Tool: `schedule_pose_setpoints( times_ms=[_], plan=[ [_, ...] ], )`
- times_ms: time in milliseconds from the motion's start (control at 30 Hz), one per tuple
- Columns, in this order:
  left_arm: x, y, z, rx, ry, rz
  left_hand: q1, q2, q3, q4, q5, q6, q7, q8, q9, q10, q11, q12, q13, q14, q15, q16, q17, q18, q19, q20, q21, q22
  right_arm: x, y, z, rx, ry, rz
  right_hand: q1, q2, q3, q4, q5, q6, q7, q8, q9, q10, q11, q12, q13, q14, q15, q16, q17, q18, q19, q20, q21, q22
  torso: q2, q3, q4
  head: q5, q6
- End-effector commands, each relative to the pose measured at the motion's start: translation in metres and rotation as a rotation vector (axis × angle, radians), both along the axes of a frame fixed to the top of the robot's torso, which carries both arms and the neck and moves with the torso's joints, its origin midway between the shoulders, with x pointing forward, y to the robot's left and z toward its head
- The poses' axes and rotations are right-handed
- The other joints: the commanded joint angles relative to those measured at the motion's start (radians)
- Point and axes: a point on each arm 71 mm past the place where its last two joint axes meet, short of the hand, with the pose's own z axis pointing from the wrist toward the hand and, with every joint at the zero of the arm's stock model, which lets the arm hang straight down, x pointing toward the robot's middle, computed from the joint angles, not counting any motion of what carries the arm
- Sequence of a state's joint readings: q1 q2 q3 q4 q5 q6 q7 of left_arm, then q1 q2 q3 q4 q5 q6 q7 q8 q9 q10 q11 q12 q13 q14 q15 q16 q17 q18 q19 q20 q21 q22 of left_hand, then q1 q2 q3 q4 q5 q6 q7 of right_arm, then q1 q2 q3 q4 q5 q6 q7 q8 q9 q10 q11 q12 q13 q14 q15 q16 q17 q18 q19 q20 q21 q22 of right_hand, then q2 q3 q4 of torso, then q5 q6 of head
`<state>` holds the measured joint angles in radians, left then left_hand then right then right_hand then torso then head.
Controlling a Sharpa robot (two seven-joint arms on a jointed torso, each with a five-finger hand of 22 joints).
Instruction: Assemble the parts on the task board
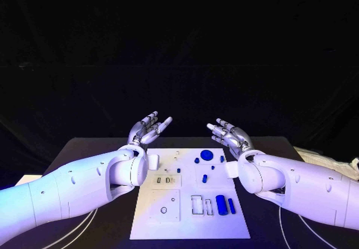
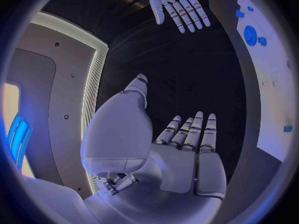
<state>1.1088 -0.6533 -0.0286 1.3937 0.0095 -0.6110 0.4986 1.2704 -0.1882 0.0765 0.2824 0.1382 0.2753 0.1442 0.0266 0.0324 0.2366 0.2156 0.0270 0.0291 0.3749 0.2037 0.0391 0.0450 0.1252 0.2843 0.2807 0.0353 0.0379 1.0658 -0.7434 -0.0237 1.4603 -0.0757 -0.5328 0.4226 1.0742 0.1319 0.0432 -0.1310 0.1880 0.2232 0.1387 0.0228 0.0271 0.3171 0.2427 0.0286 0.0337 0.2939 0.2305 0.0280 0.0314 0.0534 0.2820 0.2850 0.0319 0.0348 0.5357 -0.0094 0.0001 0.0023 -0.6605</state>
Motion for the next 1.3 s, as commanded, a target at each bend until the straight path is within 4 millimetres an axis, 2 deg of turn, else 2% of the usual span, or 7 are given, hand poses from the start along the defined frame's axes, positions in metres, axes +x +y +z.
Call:
schedule_pose_setpoints(
  times_ms=[33, 200, 300, 367, 433, 1067, 1300],
  plan=[
    [0.0, -0.006, 0.002, -0.03, -0.013, -0.071, 0.054, 0.016, 0.011, 0.014, 0.007, 0.046, 0.114, 0.012, 0.005, 0.048, 0.011, 0.008, 0.005, 0.06, 0.01, 0.013, 0.008, 0.024, 0.048, 0.01, 0.011, 0.006, -0.002, 0.014, -0.003, -0.003, 0.029, 0.232, 0.103, 0.008, 0.012, -0.05, 0.012, 0.09, 0.144, 0.014, 0.009, 0.115, 0.005, 0.017, 0.009, 0.111, 0.003, 0.014, 0.009, 0.035, 0.095, 0.007, 0.02, 0.011, 0.0, -0.0006, 0.0, 0.0, 0.0],
    [0.0, -0.006, 0.002, -0.03, -0.013, -0.071, 0.095, 0.079, 0.042, -0.007, -0.003, 0.245, 0.116, 0.051, 0.025, 0.307, 0.029, 0.052, 0.028, 0.378, 0.011, 0.085, 0.044, 0.024, 0.311, 0.011, 0.072, 0.037, -0.001, 0.017, -0.007, -0.016, 0.048, 0.311, 0.2, 0.01, 0.054, -0.123, 0.022, 0.449, 0.104, 0.077, 0.043, 0.552, -0.031, 0.093, 0.037, 0.571, -0.04, 0.098, 0.039, 0.116, 0.438, 0.005, 0.11, 0.05, 0.0, -0.0006, 0.0, 0.0, 0.0],
    [0.0, -0.006, 0.002, -0.03, -0.013, -0.071, 0.116, 0.105, 0.044, -0.041, -0.007, 0.46, 0.11, 0.098, 0.047, 0.592, 0.001, 0.11, 0.049, 0.507, -0.021, 0.127, 0.056, 0.05, 0.514, 0.005, 0.13, 0.058, 0.0, 0.018, -0.008, -0.021, 0.054, 0.333, 0.208, 0.006, 0.091, -0.153, 0.033, 0.631, 0.088, 0.091, 0.046, 0.65, -0.054, 0.093, 0.028, 0.676, -0.071, 0.107, 0.033, 0.132, 0.516, -0.003, 0.136, 0.05, 0.0, -0.0006, 0.0, 0.0, 0.0],
    [0.0, -0.006, 0.002, -0.03, -0.013, -0.071, 0.122, 0.113, 0.043, -0.058, -0.007, 0.546, 0.104, 0.116, 0.054, 0.639, -0.009, 0.121, 0.048, 0.551, -0.034, 0.137, 0.058, 0.057, 0.562, -0.003, 0.142, 0.059, 0.0, 0.018, -0.008, -0.021, 0.055, 0.336, 0.211, 0.004, 0.116, -0.157, 0.04, 0.666, 0.081, 0.088, 0.043, 0.678, -0.061, 0.086, 0.027, 0.708, -0.08, 0.106, 0.032, 0.133, 0.542, -0.012, 0.143, 0.049, 0.0, -0.0006, 0.0, 0.0, 0.0],
    [-0.007, 0.012, 0.006, -0.053, -0.054, -0.076, 0.142, 0.124, 0.046, -0.088, -0.007, 0.609, 0.089, 0.137, 0.058, 0.717, -0.031, 0.144, 0.054, 0.636, -0.06, 0.165, 0.073, 0.06, 0.647, -0.027, 0.169, 0.067, 0.013, -0.016, 0.012, -0.322, -0.187, 0.208, 0.211, -0.001, 0.154, -0.158, 0.041, 0.687, 0.079, 0.079, 0.039, 0.698, -0.065, 0.07, 0.027, 0.739, -0.088, 0.099, 0.031, 0.133, 0.57, -0.022, 0.15, 0.046, 0.033, 0.0072, 0.0045, -0.012, -0.004],
    [-0.035, 0.025, 0.031, -0.1, -0.053, -0.152, 0.157, 0.143, 0.05, -0.15, -0.006, 0.696, 0.058, 0.138, 0.045, 0.836, -0.066, 0.123, 0.051, 0.739, -0.097, 0.148, 0.11, 0.059, 0.764, -0.064, 0.149, 0.044, 0.029, -0.024, 0.048, -0.748, -0.354, 0.288, 0.173, -0.104, 0.326, -0.154, 0.03, 0.803, 0.054, 0.045, 0.042, 0.85, -0.108, 0.036, 0.03, 0.895, -0.134, 0.055, 0.033, 0.132, 0.732, -0.085, 0.204, 0.047, 0.132, 0.0164, 0.0124, -0.031, 0.026],
    [-0.048, 0.02, 0.043, -0.131, -0.057, -0.198, 0.156, 0.142, 0.049, -0.153, -0.006, 0.696, 0.058, 0.136, 0.044, 0.839, -0.066, 0.119, 0.05, 0.741, -0.097, 0.145, 0.113, 0.059, 0.767, -0.065, 0.147, 0.042, 0.033, -0.013, 0.058, -1.072, -0.44, 0.355, 0.198, -0.137, 0.303, -0.148, 0.001, 0.825, 0.034, 0.045, 0.043, 0.888, -0.133, 0.036, 0.031, 1.042, -0.189, 0.098, 0.041, 0.129, 0.889, -0.154, 0.339, 0.111, 0.172, 0.0168, 0.0225, -0.044, 0.042]
  ],
)
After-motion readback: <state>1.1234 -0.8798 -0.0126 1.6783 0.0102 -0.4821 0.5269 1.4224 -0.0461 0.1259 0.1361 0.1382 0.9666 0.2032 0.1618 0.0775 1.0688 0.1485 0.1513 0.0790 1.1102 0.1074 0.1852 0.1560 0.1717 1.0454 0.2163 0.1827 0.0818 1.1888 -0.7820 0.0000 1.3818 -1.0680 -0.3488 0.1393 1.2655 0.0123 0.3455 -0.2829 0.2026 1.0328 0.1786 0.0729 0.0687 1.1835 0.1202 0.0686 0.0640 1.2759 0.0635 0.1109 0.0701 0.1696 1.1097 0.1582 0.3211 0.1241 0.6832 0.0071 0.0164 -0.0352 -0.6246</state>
